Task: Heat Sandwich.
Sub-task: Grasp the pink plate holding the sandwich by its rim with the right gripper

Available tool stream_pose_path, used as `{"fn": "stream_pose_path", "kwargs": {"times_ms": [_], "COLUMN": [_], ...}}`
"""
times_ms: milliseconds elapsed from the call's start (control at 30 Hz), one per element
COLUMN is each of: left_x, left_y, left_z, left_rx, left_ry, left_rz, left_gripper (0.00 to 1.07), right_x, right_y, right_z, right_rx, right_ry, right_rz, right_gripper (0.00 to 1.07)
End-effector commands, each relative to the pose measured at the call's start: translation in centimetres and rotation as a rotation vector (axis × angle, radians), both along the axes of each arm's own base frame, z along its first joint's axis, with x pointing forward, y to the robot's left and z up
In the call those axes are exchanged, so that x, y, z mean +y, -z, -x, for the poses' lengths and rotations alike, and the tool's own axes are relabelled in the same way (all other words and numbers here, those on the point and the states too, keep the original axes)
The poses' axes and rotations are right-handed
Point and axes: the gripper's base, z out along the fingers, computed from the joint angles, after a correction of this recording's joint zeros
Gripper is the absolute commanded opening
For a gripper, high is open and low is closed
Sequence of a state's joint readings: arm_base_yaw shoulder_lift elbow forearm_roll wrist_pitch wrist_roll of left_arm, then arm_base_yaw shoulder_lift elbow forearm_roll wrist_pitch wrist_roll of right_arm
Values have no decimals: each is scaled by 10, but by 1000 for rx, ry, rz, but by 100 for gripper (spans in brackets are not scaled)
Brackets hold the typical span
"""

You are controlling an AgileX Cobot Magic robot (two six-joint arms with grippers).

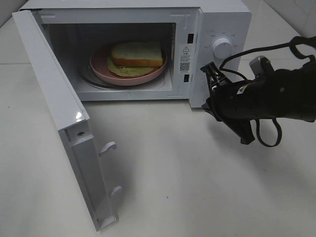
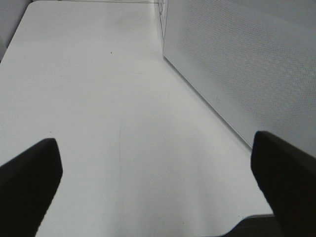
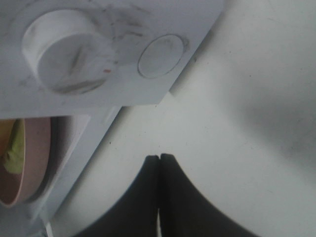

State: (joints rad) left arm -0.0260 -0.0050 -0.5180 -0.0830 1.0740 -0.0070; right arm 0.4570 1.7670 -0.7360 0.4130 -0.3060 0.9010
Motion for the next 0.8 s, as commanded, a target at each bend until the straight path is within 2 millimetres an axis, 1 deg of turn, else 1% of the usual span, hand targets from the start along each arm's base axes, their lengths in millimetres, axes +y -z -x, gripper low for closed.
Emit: {"fn": "stream_pose_path", "kwargs": {"times_ms": [33, 100, 133, 200, 233, 267, 300, 400, 433, 533, 633, 667, 700, 800], "left_x": [-1, -1, -1, -1, -1, -1, -1, -1, -1, -1, -1, -1, -1, -1], "left_y": [0, 0, 0, 0, 0, 0, 0, 0, 0, 0, 0, 0, 0, 0], "left_z": [2, 2, 2, 2, 2, 2, 2, 2, 2, 2, 2, 2, 2, 2], "left_rx": [-18, -18, -18, -18, -18, -18, -18, -18, -18, -18, -18, -18, -18, -18], "left_ry": [-1, -1, -1, -1, -1, -1, -1, -1, -1, -1, -1, -1, -1, -1], "left_rz": [10, 10, 10, 10, 10, 10, 10, 10, 10, 10, 10, 10, 10, 10], "left_gripper": [99, 99, 99, 99, 99, 99, 99, 99, 99, 99, 99, 99, 99, 99], "right_x": [0, 0, -1, -1, -1, -1, -2, -3, -3, -4, -5, -4, -4, -3], "right_y": [-17, -20, -28, -37, -37, -40, -48, -54, -59, -62, -65, -67, -67, -72], "right_z": [8, 10, 15, 20, 20, 22, 27, 32, 38, 43, 50, 53, 53, 54], "right_rx": [-24, -21, -27, -40, -40, -43, -46, -41, -30, -15, 9, 26, 26, 49], "right_ry": [-155, -186, -257, -323, -323, -346, -394, -442, -482, -519, -602, -654, -654, -763], "right_rz": [110, 129, 172, 210, 210, 221, 243, 263, 274, 285, 318, 340, 340, 403], "right_gripper": [2, 2, 3, 3, 3, 4, 4, 5, 5, 5, 6, 7, 7, 7]}}
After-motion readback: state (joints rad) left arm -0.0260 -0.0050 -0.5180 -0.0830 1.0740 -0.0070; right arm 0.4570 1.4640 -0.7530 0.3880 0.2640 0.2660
